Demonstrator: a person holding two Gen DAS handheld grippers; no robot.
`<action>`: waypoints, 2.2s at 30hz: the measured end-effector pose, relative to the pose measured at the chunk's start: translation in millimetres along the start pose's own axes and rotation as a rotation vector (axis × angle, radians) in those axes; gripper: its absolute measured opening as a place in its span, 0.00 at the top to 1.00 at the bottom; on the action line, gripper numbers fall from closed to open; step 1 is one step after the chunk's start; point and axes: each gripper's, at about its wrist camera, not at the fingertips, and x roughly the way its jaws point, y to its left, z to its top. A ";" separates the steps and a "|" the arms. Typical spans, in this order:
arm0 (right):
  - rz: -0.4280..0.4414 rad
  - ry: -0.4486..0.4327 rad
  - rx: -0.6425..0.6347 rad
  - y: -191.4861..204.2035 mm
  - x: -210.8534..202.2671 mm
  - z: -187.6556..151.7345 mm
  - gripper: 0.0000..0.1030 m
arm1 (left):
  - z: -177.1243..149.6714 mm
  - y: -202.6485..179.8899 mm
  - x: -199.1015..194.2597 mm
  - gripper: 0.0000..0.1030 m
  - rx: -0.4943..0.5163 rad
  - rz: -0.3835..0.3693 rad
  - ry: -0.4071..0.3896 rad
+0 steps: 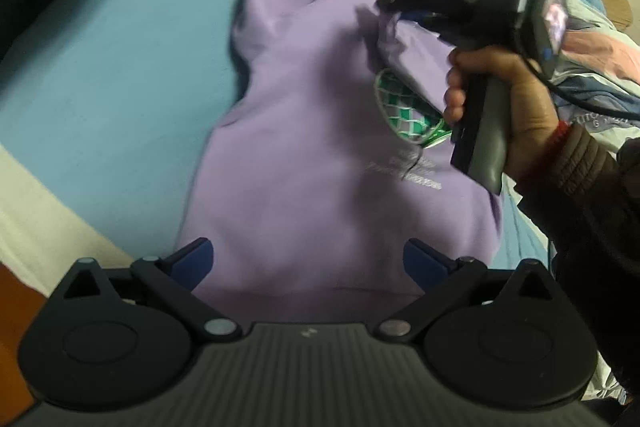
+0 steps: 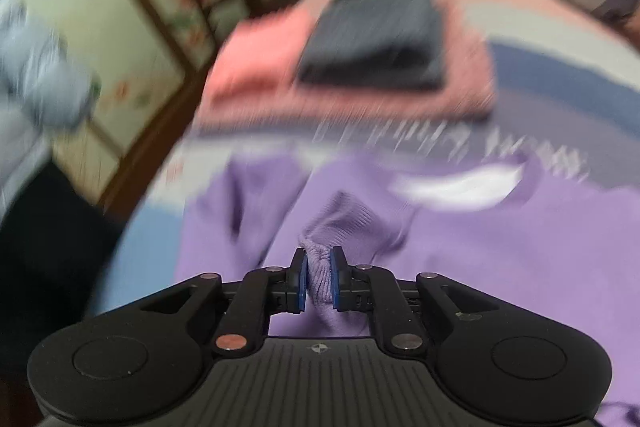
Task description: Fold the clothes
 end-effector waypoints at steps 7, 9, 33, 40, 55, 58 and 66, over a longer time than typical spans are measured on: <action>-0.008 -0.080 0.028 -40.6 -88.9 -47.1 0.70 | 7.4 3.8 14.0 0.01 0.031 -0.023 0.040; -0.102 -0.092 0.044 -69.1 -122.0 -67.6 0.67 | 11.6 -2.3 20.3 0.01 0.062 -0.035 0.056; -0.041 0.177 0.715 -224.8 -204.2 -265.6 0.74 | 4.5 -48.5 77.1 0.01 0.314 -0.032 0.215; 0.014 0.127 0.662 -199.1 -236.7 -253.1 0.91 | 1.8 -59.9 76.3 0.01 0.382 -0.032 0.234; -0.333 0.297 0.633 -200.5 -258.7 -269.3 0.81 | 8.7 -28.2 77.8 0.01 0.305 0.007 0.228; -0.397 0.263 0.568 -194.2 -265.1 -244.4 0.77 | 25.2 -11.1 67.8 0.01 0.243 0.031 0.154; -0.179 0.087 0.245 -131.7 -213.5 -120.6 0.66 | 88.7 46.5 43.2 0.00 0.063 0.124 -0.052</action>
